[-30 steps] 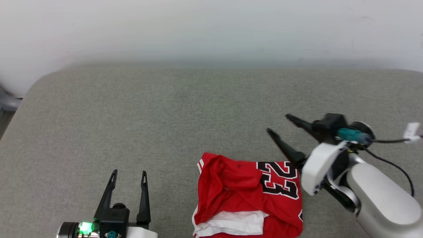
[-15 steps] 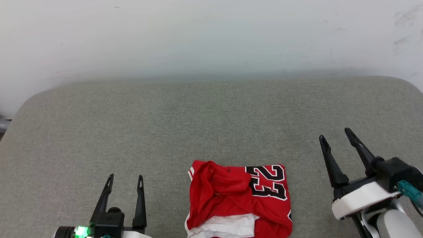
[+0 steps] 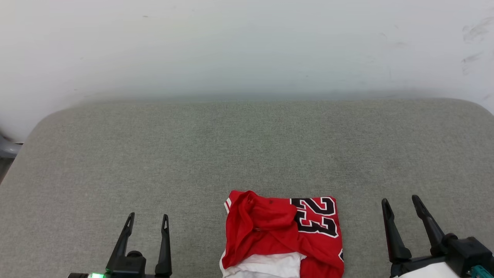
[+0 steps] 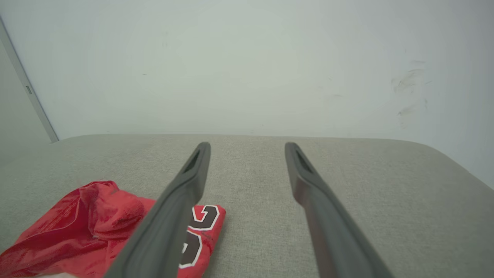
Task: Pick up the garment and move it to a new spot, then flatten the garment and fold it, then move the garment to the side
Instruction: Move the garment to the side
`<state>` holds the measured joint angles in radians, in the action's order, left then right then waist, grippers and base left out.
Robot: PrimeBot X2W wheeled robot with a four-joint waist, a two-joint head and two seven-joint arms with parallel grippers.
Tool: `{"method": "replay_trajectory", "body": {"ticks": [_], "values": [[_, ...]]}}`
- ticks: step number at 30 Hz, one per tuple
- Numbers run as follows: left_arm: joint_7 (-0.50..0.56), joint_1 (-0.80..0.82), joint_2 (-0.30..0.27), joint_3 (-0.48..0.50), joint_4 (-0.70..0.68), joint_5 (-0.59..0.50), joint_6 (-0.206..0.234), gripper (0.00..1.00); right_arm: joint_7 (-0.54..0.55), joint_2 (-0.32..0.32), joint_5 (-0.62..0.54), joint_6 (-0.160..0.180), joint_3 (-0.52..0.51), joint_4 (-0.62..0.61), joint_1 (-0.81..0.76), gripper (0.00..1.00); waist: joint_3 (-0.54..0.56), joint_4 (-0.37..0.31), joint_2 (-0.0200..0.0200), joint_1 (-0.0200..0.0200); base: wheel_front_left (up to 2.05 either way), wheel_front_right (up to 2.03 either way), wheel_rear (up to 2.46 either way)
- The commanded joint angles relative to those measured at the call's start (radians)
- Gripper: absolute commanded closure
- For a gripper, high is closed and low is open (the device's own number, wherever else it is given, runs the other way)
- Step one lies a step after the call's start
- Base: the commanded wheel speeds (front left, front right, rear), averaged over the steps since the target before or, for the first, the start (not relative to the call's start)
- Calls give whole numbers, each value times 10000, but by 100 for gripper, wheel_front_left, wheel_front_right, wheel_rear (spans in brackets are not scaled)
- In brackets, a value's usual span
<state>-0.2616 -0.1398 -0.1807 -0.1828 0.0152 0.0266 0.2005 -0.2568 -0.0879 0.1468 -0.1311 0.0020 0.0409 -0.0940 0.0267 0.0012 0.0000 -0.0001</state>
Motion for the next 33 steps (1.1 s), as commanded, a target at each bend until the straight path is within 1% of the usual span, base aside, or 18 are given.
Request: {"method": "replay_trajectory", "body": {"ticks": [1,10,19,23,27,30,33], "values": [[-45,-125,-27,2,-23,-23,-46,0,-35,109,-45,9,-62,-87,-268,0,31,40,0,1,0,0,0],[-45,-195,-16,23,-5,1,-118,0,-27,281,-88,9,-102,-107,-726,0,73,118,0,1,0,0,0],[-45,-219,-1,47,50,-2,-151,0,39,301,-175,9,-132,-74,-510,0,31,151,0,1,0,0,0],[-45,-160,35,55,104,5,-165,0,99,-4,-34,9,-282,-228,55,0,-7,163,0,1,0,0,0],[-45,-15,73,35,154,-6,-207,0,443,-565,225,9,-379,-437,1021,0,-64,205,0,1,0,0,0],[-45,74,97,3,170,-42,-231,0,984,-1266,581,9,-220,-521,1943,0,-147,262,0,1,0,0,0],[-45,196,124,-43,206,-58,-261,0,1819,-2031,1113,9,269,-335,2847,0,-240,353,0,1,0,0,0]]}}
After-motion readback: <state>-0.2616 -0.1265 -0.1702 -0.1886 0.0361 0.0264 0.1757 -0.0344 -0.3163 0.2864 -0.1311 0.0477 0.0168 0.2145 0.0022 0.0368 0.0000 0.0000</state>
